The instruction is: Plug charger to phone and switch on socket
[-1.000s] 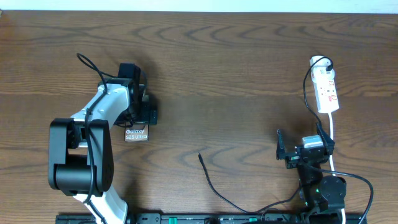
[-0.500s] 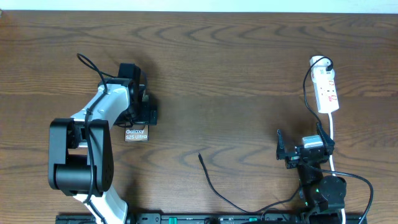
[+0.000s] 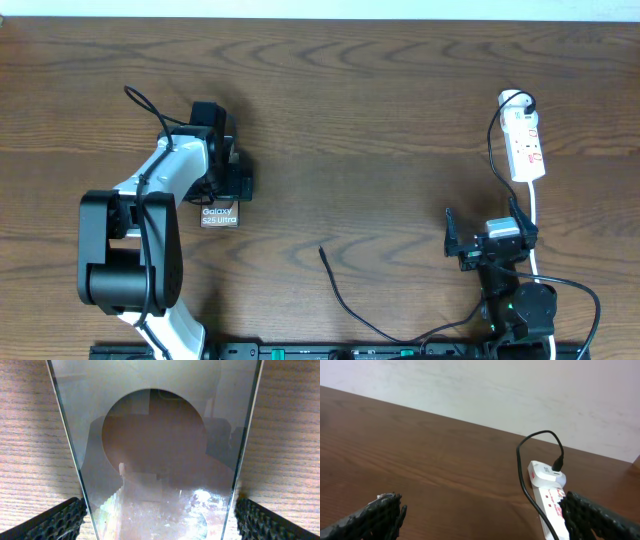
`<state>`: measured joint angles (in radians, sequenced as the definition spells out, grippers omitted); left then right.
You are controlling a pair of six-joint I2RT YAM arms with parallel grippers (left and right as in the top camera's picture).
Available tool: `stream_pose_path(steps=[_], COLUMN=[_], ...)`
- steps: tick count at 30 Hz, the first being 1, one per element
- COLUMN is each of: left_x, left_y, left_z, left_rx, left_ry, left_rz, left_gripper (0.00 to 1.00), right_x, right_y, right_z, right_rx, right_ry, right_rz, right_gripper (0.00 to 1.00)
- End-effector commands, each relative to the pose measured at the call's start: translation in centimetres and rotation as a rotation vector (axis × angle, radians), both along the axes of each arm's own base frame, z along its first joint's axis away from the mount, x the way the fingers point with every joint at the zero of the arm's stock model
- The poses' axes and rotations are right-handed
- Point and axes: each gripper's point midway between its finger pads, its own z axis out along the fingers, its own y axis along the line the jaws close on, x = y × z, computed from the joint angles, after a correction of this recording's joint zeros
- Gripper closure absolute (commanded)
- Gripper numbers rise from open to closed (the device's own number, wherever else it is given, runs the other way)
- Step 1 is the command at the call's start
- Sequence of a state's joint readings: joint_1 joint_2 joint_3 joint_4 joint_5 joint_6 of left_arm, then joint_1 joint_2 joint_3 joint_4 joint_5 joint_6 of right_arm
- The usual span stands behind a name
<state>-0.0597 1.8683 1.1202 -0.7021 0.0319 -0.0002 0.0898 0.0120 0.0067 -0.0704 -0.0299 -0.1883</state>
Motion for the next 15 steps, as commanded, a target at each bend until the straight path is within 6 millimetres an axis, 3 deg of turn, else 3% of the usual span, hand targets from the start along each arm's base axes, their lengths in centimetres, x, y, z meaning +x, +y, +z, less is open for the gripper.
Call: stream_pose_path(steps=[1, 15], left_x=[-0.85, -1.59], left_y=[0.19, 0.23], left_z=[-0.68, -1.06], left_rx=[0.000, 0.001], left_ry=[0.028, 0.049], left_rz=[-0.001, -0.001], left_gripper=[0.02, 0.02], right_x=[-0.02, -0.02], right_y=[-0.07, -0.07], right_z=[-0.01, -0.01], right_rx=[0.008, 0.008], right_ry=[0.000, 0.000], right_rz=[-0.001, -0.001], right_gripper=[0.01, 0.01])
